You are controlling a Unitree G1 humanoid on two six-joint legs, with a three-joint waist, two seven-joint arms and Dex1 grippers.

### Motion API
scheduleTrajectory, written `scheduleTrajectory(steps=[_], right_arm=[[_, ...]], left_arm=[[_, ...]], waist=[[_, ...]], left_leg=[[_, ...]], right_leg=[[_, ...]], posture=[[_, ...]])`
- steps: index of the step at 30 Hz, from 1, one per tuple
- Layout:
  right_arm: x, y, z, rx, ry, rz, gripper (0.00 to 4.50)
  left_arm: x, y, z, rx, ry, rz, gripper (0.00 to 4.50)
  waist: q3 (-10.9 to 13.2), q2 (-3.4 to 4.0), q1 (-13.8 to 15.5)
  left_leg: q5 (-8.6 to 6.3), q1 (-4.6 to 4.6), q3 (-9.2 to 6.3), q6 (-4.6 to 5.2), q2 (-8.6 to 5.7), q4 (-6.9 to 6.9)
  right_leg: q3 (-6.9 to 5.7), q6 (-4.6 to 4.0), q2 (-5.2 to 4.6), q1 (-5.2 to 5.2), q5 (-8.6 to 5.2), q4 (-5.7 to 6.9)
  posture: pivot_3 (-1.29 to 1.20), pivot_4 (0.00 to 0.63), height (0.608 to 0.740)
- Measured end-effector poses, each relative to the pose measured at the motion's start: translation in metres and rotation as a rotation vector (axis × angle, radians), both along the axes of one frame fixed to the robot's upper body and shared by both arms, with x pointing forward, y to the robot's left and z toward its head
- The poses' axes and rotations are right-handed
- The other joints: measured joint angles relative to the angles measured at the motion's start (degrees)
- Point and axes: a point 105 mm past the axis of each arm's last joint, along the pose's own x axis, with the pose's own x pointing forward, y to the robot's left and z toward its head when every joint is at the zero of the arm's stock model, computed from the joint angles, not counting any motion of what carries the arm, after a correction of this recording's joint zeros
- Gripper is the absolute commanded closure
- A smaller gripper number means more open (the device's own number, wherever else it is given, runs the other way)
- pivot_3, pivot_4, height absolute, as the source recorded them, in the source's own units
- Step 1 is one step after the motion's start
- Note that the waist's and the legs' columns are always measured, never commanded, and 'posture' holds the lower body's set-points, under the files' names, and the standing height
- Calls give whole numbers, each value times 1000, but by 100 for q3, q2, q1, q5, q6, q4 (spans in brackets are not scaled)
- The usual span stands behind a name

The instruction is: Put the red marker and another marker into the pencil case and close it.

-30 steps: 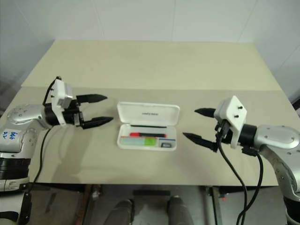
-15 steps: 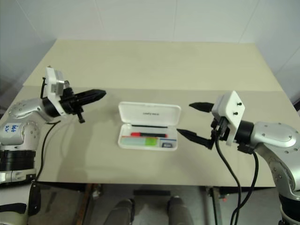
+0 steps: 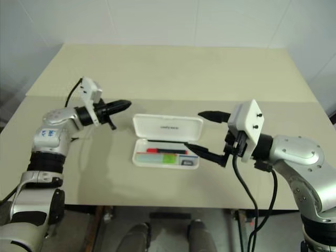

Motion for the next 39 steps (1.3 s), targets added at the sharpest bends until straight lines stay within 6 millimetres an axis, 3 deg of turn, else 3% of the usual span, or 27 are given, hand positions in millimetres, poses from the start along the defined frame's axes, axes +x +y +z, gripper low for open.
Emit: scheduleTrajectory(steps=[5, 10, 20, 24, 35, 39], right_arm=[[1, 2, -1, 1, 1, -3, 0], [2, 2, -3, 5, 6, -17, 0], [5, 0, -4, 9, 8, -45, 0], [5, 0, -4, 13, 7, -48, 0], [6, -1, -6, 17, -1, -65, 0], [6, -1, -7, 19, 0, -71, 0]], left_arm=[[-1, -22, -4, 41, 8, -122, 4429], [-16, -34, -1, 21, 31, -301, 4429], [-50, -18, -11, 193, 176, -551, 4429], [-54, -16, -19, 292, 195, -581, 4429], [-61, -38, -30, 462, 169, -703, 4429], [-63, -45, -26, 504, 159, -748, 4429]], waist=[[0, 0, -4], [0, 0, -16], [0, 0, -12], [0, 0, -11], [0, -1, -9], [0, -1, -12]], left_leg=[[0, 0, 0, 0, 0, 0], [0, 0, 0, 0, 1, -3], [0, 0, 0, 0, 1, 0], [0, 0, -1, 0, 1, -1], [-1, -2, -1, 1, 1, 0], [-1, -2, -1, 2, 1, 0]], right_leg=[[0, 0, 1, -1, 0, 1], [-1, 0, 2, -3, -1, 5], [0, -1, 2, -2, -1, 6], [-1, -1, 2, -2, -1, 5], [0, -1, 2, -2, -1, 5], [0, -1, 2, -2, -2, 5]], posture=[[0, 150, 740], [0, 150, 740], [0, 150, 740], [0, 150, 740], [0, 150, 740], [0, 150, 740]])
